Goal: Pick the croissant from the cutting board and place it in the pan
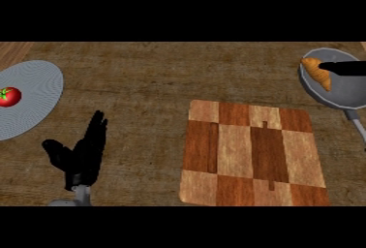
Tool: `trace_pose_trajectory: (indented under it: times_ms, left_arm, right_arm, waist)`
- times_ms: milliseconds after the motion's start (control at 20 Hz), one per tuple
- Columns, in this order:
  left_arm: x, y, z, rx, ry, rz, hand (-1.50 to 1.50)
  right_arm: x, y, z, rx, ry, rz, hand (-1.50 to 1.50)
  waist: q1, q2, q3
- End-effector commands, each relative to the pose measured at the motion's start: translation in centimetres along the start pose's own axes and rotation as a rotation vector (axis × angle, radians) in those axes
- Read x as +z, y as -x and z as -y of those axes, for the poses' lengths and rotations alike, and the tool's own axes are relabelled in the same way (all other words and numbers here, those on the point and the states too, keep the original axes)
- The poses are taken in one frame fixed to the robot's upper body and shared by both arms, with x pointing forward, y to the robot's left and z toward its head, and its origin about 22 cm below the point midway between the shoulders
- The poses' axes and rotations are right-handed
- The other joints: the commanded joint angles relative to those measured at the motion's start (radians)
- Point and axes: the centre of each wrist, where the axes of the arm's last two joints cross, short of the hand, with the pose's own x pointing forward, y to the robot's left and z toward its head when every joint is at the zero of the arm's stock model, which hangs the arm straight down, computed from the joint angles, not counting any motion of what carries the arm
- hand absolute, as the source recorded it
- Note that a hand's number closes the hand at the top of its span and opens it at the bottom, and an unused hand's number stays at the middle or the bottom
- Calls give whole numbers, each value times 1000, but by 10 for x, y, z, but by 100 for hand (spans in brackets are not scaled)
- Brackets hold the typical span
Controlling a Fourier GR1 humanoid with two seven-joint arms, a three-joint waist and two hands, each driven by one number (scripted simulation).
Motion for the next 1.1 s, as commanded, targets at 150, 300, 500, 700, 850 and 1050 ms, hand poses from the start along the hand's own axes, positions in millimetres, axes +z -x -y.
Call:
trace_pose_trajectory:
  times_ms: [150, 300, 500, 700, 850, 1050]
  left_arm:
    - [9, 18, -7, 10, -26, -74, 0]
    - [-1, 4, -15, 26, -37, -65, 0]
    - [13, 15, -15, 7, -22, -92, 0]
    - [16, 15, -6, 12, -41, -82, 0]
    - [10, 11, -9, -2, -50, -85, 0]
    - [11, 25, -23, 11, -53, -107, 0]
  right_arm:
    - [26, 47, 55, -295, -82, 20, -150]
    - [32, 53, 81, -361, -152, 56, -150]
    - [35, 53, 102, -400, -235, 66, -150]
    - [46, 67, 96, -363, -245, 85, -150]
    - [57, 81, 94, -368, -232, 63, -150]
    - [60, 82, 109, -343, -234, 43, -150]
  waist:
    - [-33, -8, -8]
    - [-43, -11, -9]
    - [-32, -15, -10]
    - [-41, -22, -12]
    - [-47, -22, -12]
    - [-60, -29, -14]
